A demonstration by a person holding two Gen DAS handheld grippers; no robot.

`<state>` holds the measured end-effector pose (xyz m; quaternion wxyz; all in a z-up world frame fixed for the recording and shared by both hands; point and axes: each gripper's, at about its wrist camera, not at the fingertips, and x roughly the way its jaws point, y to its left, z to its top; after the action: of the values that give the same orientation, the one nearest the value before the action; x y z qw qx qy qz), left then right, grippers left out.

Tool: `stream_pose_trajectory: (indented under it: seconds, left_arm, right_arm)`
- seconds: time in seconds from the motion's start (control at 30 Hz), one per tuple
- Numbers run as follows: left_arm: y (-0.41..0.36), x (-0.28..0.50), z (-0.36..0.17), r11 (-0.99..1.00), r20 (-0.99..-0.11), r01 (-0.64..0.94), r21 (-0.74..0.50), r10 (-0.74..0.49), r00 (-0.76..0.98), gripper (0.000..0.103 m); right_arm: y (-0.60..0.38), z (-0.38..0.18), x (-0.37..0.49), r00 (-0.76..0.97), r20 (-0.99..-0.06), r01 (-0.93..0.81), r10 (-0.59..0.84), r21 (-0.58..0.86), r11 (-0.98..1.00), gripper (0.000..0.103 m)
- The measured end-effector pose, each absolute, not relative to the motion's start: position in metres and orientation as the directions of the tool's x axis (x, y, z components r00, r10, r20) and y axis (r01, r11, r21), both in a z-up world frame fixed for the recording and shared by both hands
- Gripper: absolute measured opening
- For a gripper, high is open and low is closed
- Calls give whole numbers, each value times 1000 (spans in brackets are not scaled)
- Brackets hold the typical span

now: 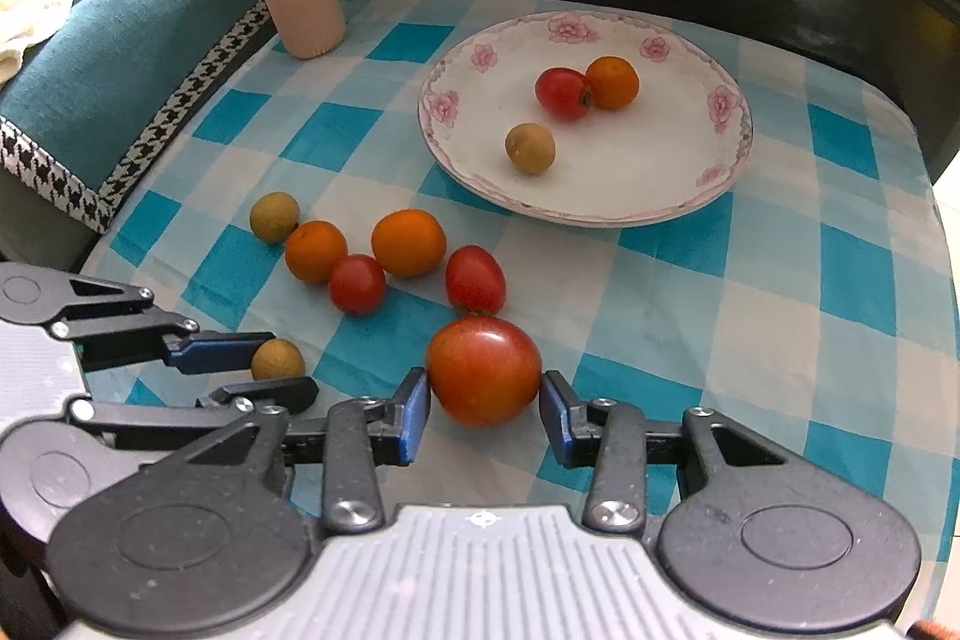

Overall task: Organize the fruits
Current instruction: 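Grasp small yellow fruit with left tool while right tool holds the tomato, then lift and carry both held fruits toward the white plate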

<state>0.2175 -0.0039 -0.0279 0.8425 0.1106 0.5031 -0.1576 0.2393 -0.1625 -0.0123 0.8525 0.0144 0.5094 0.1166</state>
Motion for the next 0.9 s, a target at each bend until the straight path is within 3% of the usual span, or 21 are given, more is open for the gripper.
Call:
stream_pose_trajectory:
  seconds: [0.8, 0.9]
  left_arm:
    - [-10, 234, -6, 939, -848, 344, 20, -167, 503, 31]
    - [-11, 237, -2, 941, -842, 338, 16, -170, 512, 31]
  right_arm:
    - [-167, 0, 240, 498, -838, -177, 223, 153, 972, 50]
    - [-168, 3, 241, 507, -831, -175, 227, 159, 972, 41]
